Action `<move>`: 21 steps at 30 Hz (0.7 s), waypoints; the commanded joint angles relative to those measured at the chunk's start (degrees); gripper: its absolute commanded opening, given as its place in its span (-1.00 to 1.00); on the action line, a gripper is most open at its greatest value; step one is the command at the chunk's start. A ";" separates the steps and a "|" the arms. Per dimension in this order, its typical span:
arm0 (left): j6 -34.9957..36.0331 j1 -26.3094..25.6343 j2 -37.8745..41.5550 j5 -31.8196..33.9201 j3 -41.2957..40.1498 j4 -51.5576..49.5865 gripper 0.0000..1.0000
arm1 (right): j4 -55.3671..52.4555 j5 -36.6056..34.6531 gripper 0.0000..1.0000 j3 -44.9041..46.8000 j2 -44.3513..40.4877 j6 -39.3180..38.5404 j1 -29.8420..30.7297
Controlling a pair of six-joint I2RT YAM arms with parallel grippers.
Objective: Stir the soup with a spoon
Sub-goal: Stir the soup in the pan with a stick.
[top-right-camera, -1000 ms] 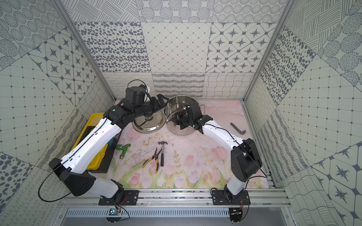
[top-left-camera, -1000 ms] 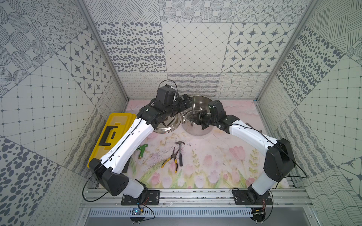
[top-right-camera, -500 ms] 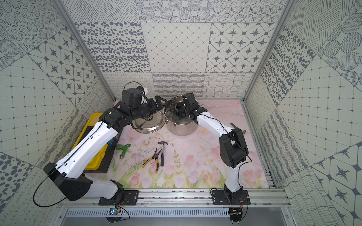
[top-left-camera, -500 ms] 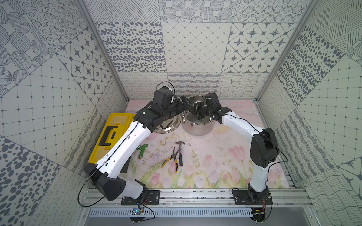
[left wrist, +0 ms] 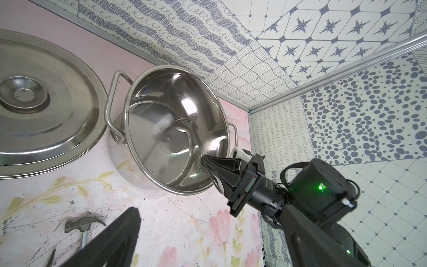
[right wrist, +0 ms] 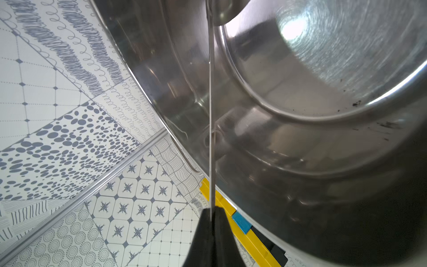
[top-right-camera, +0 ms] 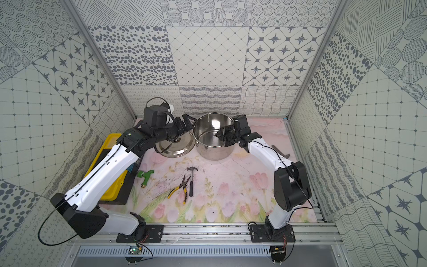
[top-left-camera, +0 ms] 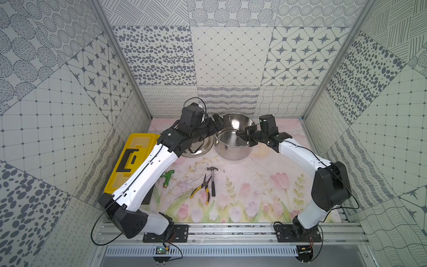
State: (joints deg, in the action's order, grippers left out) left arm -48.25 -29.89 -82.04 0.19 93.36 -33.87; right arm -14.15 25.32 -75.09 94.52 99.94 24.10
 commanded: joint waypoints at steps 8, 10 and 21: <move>1.97 1.64 -2.80 -0.86 2.76 1.57 0.99 | 4.21 -0.89 -1.00 -1.78 -0.12 1.70 8.69; 2.21 2.50 -3.25 -2.06 2.88 2.67 0.99 | 4.39 -0.96 -1.00 -4.67 2.33 1.81 9.53; 2.47 4.14 -3.82 -4.68 3.77 4.41 0.99 | 4.48 -1.59 -1.00 -17.70 13.21 1.92 7.07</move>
State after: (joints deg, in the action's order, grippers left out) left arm -47.13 -26.11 -85.73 -1.91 96.44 -33.15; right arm -12.27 24.53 -90.35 106.96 101.78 32.67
